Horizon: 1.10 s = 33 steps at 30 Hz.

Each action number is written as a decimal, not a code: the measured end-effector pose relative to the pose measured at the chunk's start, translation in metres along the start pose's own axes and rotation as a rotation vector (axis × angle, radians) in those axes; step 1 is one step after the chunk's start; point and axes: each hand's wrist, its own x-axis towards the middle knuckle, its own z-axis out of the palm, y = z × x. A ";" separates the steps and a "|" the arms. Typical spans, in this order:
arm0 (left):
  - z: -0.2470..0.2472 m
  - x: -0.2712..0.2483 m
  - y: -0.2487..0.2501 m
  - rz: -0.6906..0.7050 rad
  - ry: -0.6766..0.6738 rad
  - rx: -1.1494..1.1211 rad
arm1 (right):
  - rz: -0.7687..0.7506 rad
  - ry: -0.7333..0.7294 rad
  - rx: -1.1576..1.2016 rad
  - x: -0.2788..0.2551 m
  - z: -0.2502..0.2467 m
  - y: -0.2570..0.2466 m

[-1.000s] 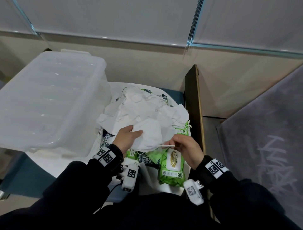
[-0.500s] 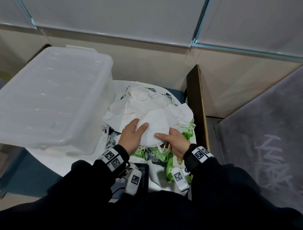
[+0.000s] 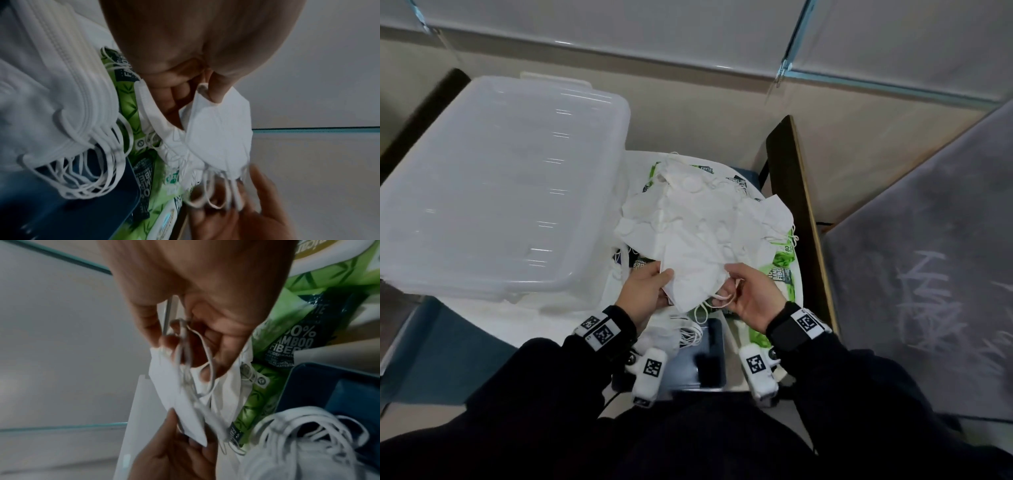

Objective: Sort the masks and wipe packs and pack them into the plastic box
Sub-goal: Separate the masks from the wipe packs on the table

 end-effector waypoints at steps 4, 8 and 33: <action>0.000 -0.008 0.000 -0.015 0.012 -0.071 | -0.090 0.123 -0.393 -0.002 0.005 0.023; -0.005 -0.012 -0.004 -0.019 0.027 -0.023 | -0.033 0.210 -0.498 -0.010 0.006 0.037; -0.054 -0.033 0.009 0.266 -0.155 0.424 | -0.217 0.109 -0.440 -0.041 0.030 0.042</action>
